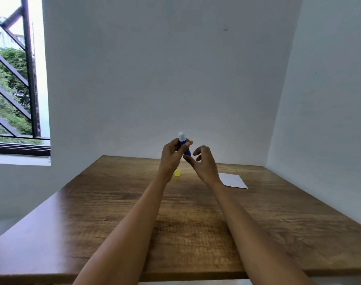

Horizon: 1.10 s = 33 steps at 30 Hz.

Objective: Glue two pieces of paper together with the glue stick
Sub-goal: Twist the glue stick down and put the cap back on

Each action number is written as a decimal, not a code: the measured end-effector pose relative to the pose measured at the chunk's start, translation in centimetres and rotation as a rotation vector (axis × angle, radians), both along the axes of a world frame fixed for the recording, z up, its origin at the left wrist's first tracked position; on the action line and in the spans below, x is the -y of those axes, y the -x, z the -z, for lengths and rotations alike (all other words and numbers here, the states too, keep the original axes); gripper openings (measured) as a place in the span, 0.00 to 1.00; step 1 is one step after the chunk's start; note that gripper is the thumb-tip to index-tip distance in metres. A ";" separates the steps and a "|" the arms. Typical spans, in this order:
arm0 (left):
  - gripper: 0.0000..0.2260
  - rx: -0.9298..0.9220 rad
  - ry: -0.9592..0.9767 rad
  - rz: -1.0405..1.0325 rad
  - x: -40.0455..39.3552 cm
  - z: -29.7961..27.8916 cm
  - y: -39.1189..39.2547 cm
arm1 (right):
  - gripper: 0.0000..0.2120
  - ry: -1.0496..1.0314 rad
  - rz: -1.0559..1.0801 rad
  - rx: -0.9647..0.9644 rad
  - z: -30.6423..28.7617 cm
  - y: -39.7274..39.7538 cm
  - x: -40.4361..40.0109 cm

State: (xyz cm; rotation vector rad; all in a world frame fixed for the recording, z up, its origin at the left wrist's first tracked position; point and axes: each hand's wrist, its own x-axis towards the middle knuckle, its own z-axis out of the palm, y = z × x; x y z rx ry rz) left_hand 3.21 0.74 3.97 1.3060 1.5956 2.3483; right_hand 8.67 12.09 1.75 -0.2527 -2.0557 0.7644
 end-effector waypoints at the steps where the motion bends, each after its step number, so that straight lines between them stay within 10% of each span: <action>1: 0.06 0.001 0.004 0.001 0.1 0.1 0.3 | 0.14 0.055 -0.081 0.037 -0.1 -0.1 -0.2; 7: 0.05 -0.012 0.066 0.110 0.4 0.3 0.4 | 0.15 0.113 -0.306 0.275 -0.1 -0.4 0.0; 14: 0.04 -0.022 -0.009 -0.023 -0.9 -0.3 -0.7 | 0.16 -0.102 0.290 -0.098 -0.2 0.0 1.6; 22: 0.10 -0.060 0.067 -0.036 -0.6 0.0 -0.6 | 0.14 0.145 -0.319 0.189 -0.8 -1.0 0.1; 29: 0.05 -0.045 0.062 -0.032 -0.4 0.2 -0.5 | 0.15 -0.200 0.174 0.004 -0.2 -0.5 0.6; 33: 0.08 -0.082 0.079 -0.037 -0.6 0.0 -0.9 | 0.13 -0.045 -0.002 -0.001 -0.5 -0.4 0.3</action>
